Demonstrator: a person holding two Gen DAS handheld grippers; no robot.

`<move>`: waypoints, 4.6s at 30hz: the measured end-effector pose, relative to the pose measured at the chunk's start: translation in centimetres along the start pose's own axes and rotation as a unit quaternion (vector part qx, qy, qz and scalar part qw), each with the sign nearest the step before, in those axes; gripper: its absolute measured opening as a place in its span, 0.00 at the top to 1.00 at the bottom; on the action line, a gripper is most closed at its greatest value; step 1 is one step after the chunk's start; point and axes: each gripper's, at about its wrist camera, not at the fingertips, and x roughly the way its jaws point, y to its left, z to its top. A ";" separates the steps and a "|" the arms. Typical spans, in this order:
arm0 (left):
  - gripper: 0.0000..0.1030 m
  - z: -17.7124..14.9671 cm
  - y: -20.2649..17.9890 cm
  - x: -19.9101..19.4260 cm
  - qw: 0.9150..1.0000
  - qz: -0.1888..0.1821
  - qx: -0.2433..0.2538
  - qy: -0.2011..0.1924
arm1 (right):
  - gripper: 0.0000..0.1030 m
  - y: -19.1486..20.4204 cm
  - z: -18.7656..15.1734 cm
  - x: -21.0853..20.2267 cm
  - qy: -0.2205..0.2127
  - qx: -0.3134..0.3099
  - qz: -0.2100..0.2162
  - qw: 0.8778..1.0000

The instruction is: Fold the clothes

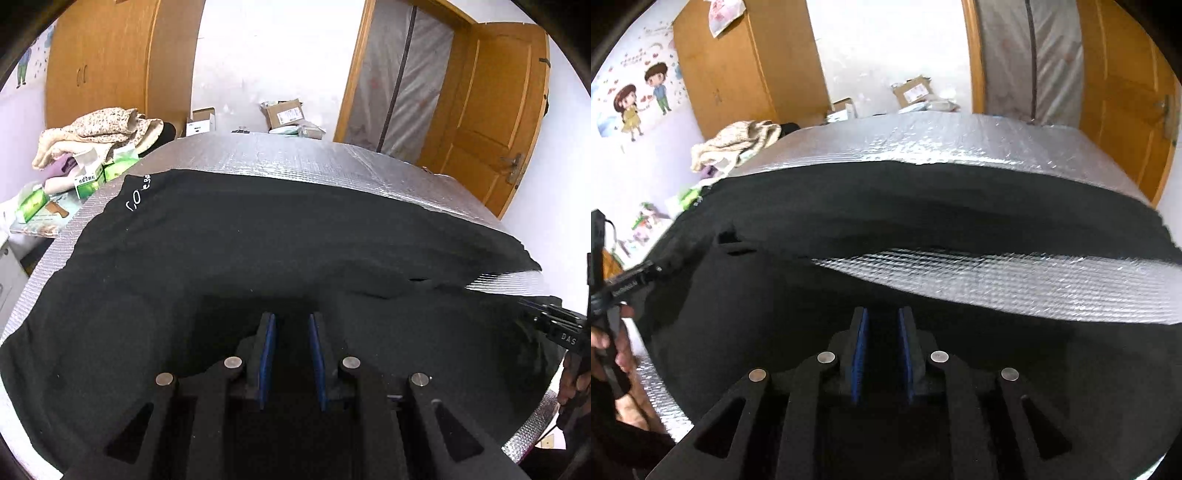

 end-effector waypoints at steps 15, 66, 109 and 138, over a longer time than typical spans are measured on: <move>0.81 -0.8 0.3 1.0 1.000 0.001 -0.021 0.010 | 0.83 -0.9 -1.1 1.1 -0.004 0.003 -0.021 1.000; 0.81 -0.8 -0.2 1.1 1.000 0.016 -0.014 0.007 | 0.82 -0.9 -0.7 1.1 0.003 0.011 -0.023 1.000; 0.81 -0.9 -1.5 1.3 0.999 0.047 0.018 0.010 | 0.81 -1.0 -1.5 0.8 -0.014 0.022 -0.022 0.999; 0.81 -0.7 -1.4 1.3 0.999 0.044 0.012 0.015 | 0.81 -1.4 -1.6 0.4 -0.014 0.044 0.002 0.999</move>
